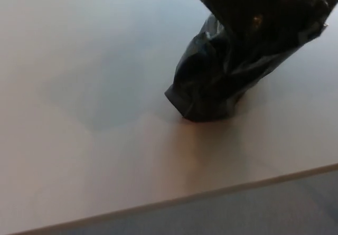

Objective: A plastic bag is kept infront of the robot in the middle of the desk and the robot uses both its hands to grab it from the top and lifts it up and then releases it.

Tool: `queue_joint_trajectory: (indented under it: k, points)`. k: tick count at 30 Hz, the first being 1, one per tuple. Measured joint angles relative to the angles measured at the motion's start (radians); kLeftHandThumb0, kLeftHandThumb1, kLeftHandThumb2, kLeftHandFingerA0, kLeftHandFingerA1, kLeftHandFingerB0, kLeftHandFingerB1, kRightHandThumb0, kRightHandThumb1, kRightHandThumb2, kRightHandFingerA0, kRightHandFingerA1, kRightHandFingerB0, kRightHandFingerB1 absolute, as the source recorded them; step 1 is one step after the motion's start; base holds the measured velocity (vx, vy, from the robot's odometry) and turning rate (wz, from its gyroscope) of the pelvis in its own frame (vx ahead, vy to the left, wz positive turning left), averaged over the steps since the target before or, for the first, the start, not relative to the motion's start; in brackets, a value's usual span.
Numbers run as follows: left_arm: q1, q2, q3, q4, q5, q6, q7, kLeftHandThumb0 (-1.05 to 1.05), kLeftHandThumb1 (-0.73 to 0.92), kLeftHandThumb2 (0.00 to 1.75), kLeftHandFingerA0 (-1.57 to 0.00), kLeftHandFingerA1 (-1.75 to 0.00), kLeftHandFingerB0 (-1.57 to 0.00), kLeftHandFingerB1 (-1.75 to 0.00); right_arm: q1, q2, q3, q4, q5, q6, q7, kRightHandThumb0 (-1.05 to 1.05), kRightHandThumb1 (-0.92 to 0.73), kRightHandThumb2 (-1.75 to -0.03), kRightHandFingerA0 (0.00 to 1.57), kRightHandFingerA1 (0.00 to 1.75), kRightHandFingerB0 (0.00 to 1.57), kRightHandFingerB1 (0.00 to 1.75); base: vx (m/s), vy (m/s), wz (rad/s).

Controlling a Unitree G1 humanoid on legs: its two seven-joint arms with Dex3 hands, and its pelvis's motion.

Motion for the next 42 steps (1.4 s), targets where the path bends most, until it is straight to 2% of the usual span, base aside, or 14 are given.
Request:
queue_joint_trajectory:
  k: [1, 11, 12, 14, 16, 20, 27, 28, 34, 35, 36, 39, 41, 42]
  points:
    - [0.050, 0.000, 0.032, -0.033, -0.002, 0.000, 0.000, -1.05, 0.69, 1.13, 0.00, -0.09, 0.00, -0.05, 0.035, -0.010, -0.009, -0.049, 0.008, 0.000, 0.014, -0.92, -0.70, -0.62, 0.27, 0.34, 0.24, 0.28, 0.00, 0.000, 0.00]
    - [0.513, -0.136, 0.315, -0.352, -0.018, -0.008, -0.008, -1.04, 0.86, 1.20, 0.00, -0.03, 0.00, -0.01, 0.377, -0.084, -0.168, -0.371, 0.094, -0.005, 0.099, -0.93, -0.67, -1.04, 0.26, 0.48, 0.05, 0.34, 0.00, 0.000, 0.00]
    - [0.584, -0.172, 0.351, -0.398, -0.026, -0.014, -0.009, -1.00, 0.87, 1.20, 0.00, -0.04, 0.00, -0.02, 0.443, -0.085, -0.207, -0.410, 0.105, -0.009, 0.104, -0.87, -0.76, -0.64, 0.27, 0.32, 0.16, 0.26, 0.00, 0.000, 0.00]
    - [0.669, -0.219, 0.389, -0.446, -0.035, -0.024, -0.010, -0.99, 0.89, 1.17, 0.00, -0.03, 0.00, 0.00, 0.528, -0.084, -0.254, -0.455, 0.119, -0.017, 0.109, -0.86, -0.59, -0.94, 0.19, 0.44, 0.12, 0.39, 0.00, 0.000, 0.00]
    - [0.753, -0.268, 0.414, -0.477, -0.049, -0.041, -0.010, -0.93, 0.85, 1.11, 0.00, -0.02, 0.00, -0.02, 0.624, -0.076, -0.302, -0.501, 0.132, -0.026, 0.110, -0.84, -0.68, -0.61, 0.26, 0.33, 0.24, 0.29, 0.00, 0.000, 0.00]
    - [0.933, -0.375, 0.434, -0.513, -0.088, -0.094, -0.010, -0.80, 0.79, 1.09, 0.00, -0.11, 0.00, -0.12, 0.861, -0.015, -0.398, -0.604, 0.153, -0.052, 0.111, -0.38, -0.33, -0.97, 0.04, 0.50, 0.00, 0.46, 0.00, 0.000, 0.00]
    - [1.206, -0.540, 0.423, -0.482, -0.130, -0.204, -0.007, -0.80, 0.81, 1.08, 0.00, -0.13, 0.00, -0.10, 1.267, 0.164, -0.475, -0.671, 0.169, -0.140, 0.100, -0.37, -0.40, -0.99, 0.00, 0.48, 0.00, 0.47, 0.00, 0.000, 0.00]
    - [1.240, -0.561, 0.422, -0.469, -0.134, -0.220, -0.006, -0.77, 0.79, 1.06, 0.00, -0.13, 0.00, -0.10, 1.318, 0.188, -0.479, -0.668, 0.169, -0.155, 0.099, -0.69, -0.69, -0.61, 0.21, 0.31, 0.16, 0.27, 0.00, 0.000, 0.00]
    - [1.404, -0.678, 0.414, -0.377, -0.164, -0.314, -0.002, -0.69, 0.73, 1.00, 0.00, -0.13, 0.00, -0.15, 1.580, 0.328, -0.509, -0.619, 0.170, -0.250, 0.092, -0.60, -0.72, -0.62, 0.21, 0.29, 0.21, 0.28, 0.00, 0.000, 0.00]
    - [1.415, -0.688, 0.412, -0.368, -0.166, -0.323, -0.002, -0.67, 0.72, 1.00, 0.00, -0.16, 0.00, -0.18, 1.601, 0.339, -0.512, -0.612, 0.170, -0.260, 0.091, -0.31, -0.49, -1.03, 0.07, 0.50, 0.07, 0.49, 0.00, 0.000, 0.00]
    - [1.454, -0.721, 0.407, -0.335, -0.179, -0.353, -0.002, -0.64, 0.71, 1.01, 0.00, -0.20, -0.01, -0.21, 1.669, 0.379, -0.519, -0.582, 0.169, -0.294, 0.089, -0.57, -0.73, -0.62, 0.25, 0.32, 0.24, 0.30, 0.00, 0.000, 0.00]
    - [1.499, -0.765, 0.402, -0.292, -0.194, -0.396, -0.001, -0.55, 0.88, 0.68, -0.03, -0.20, -0.04, -0.21, 1.752, 0.436, -0.528, -0.534, 0.169, -0.342, 0.082, -0.51, -0.71, -0.61, 0.33, 0.35, 0.32, 0.33, 0.00, 0.000, 0.00]
    - [1.522, -0.788, 0.398, -0.268, -0.201, -0.418, -0.001, -0.55, 0.68, 0.99, -0.01, -0.30, -0.01, -0.29, 1.796, 0.468, -0.535, -0.507, 0.168, -0.367, 0.079, -0.55, -0.56, -0.92, 0.41, 0.55, 0.29, 0.48, 0.00, 0.000, 0.00]
    - [1.540, -0.808, 0.395, -0.246, -0.207, -0.438, -0.001, -0.59, 0.69, 1.00, 0.00, -0.31, 0.00, -0.27, 1.832, 0.495, -0.540, -0.483, 0.168, -0.391, 0.077, -0.48, -0.71, -0.62, 0.49, 0.40, 0.45, 0.37, 0.00, 0.000, 0.00]
